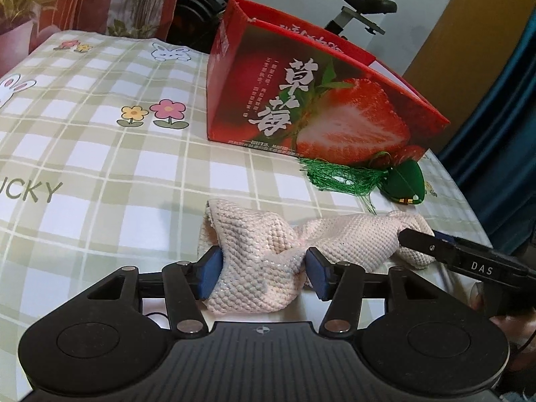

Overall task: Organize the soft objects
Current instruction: 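Close both grippers on the cream knit cloth, then lift the cream cloth with both grippers and carry it over the red box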

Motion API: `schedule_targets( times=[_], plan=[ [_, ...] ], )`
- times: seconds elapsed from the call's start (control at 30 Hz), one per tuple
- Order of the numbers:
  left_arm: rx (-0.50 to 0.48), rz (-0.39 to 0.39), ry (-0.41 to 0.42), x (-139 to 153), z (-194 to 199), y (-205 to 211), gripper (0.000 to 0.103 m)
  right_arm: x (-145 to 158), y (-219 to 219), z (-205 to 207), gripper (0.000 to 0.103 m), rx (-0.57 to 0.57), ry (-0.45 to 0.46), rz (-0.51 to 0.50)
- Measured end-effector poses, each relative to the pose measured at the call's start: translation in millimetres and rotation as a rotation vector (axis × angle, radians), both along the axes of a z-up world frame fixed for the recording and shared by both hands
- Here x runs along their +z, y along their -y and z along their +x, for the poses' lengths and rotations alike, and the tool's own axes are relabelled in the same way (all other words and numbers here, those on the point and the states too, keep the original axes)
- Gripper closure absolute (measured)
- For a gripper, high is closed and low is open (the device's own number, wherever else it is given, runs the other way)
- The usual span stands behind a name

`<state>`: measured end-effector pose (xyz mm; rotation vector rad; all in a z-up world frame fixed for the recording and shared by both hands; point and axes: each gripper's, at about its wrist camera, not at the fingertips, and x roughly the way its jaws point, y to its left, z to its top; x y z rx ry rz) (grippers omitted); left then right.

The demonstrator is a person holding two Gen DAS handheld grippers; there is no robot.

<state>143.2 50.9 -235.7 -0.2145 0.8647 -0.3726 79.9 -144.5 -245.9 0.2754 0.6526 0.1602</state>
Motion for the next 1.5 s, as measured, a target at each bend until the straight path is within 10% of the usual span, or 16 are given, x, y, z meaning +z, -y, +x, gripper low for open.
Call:
schedule_targets(
  times=[0.2,1.1,1.5],
  plan=[
    [0.007,-0.027,0.012,-1,-2,-4,0.062,5,-7,-4,0.084,0.029,0.026,-0.026],
    [-0.008,-0.065,0.395,133,36,21,0.07,122,23,21,0.085,0.012,0.361,-0.029],
    [-0.006,-0.007,0.36,128,130,52,0.07,130,33,107,0.085,-0.043,0.322,-0.119]
  ],
)
